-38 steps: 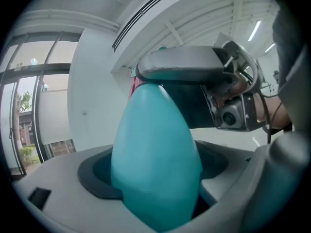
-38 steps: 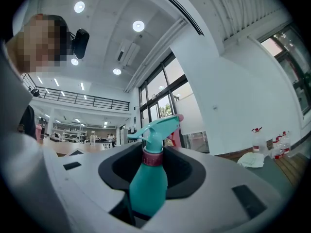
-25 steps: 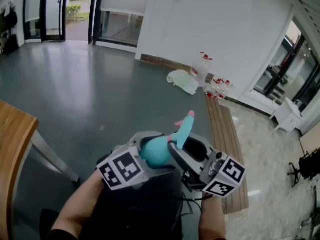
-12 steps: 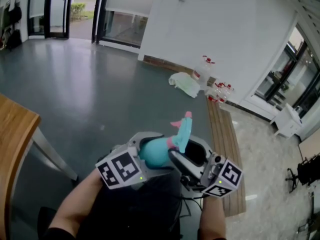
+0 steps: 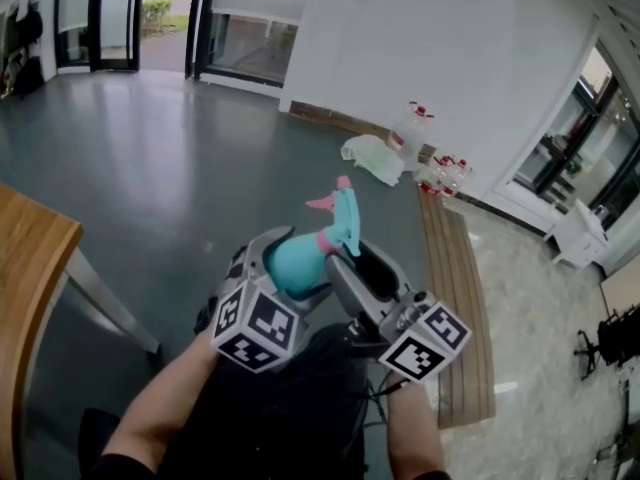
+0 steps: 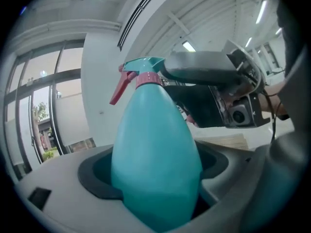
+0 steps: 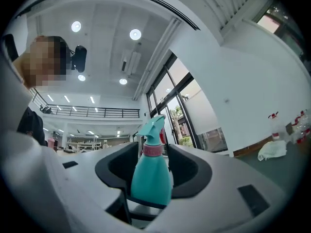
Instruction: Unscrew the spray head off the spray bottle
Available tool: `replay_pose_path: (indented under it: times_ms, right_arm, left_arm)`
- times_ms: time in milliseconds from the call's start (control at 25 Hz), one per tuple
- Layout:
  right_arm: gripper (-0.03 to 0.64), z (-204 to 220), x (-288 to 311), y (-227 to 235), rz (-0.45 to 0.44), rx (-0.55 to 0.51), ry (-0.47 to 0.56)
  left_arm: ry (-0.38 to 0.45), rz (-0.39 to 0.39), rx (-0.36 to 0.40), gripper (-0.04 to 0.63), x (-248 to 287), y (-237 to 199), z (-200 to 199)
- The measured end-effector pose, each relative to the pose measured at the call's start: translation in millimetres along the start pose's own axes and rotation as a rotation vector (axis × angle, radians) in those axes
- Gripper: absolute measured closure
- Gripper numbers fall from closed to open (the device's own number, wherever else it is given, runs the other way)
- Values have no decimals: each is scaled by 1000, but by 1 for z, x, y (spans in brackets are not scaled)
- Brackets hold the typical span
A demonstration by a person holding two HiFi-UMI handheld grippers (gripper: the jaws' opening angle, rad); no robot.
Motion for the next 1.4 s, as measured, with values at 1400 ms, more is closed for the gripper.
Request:
replay_pose_path:
  times_ms: [1400]
  right_arm:
    - [457, 9, -15, -3, -303, -48, 18]
  left_arm:
    - [7, 302, -2, 160, -9, 32, 1]
Point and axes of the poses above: the fingertips, and each gripper's own axes: x forward along the fingers, y to its right, z out of its underside, the point moved 3 cm from there along -x, backward along the fingers, and after that the axes turned 5 degrees about -x, right-handed, at the moved point
